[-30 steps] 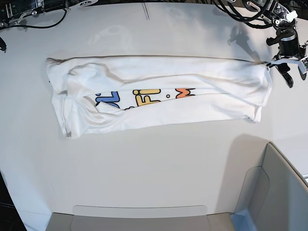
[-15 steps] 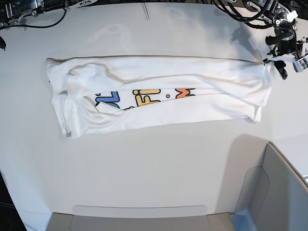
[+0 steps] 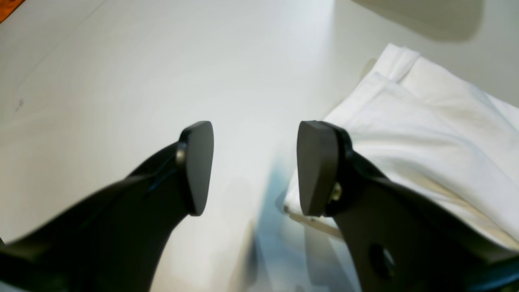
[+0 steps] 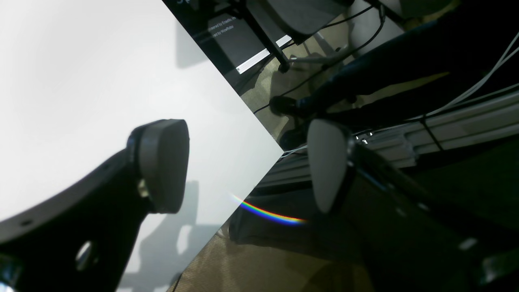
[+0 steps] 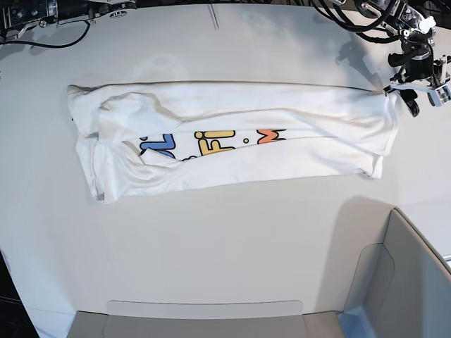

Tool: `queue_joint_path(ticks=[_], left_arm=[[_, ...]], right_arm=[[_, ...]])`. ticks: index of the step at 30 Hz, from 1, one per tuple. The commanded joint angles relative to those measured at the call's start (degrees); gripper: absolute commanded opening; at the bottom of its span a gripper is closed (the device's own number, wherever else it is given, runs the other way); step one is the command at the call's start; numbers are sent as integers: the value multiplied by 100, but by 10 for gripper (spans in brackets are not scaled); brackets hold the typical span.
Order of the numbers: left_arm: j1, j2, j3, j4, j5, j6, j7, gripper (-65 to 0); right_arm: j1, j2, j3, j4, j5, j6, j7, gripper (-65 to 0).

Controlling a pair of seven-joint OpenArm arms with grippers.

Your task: Layout the t-shirt on the table in an organized manner, then fold the t-shirt properly

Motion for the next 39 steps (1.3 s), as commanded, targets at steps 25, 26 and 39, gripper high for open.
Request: queue_joint_path(ticks=[25,26,39], left_arm=[[-35,-62,17,128,-60,14,-131,-332],[-35,-62,17,128,-60,14,-131,-332],[-35,-70,17,128,-60,14,-140,-332]], right_arm=[[15,13,3,83,44,67,132,-237],[15,13,3,83,27,67,132,-237],[-73,13,3,74,18,67,123,-237]])
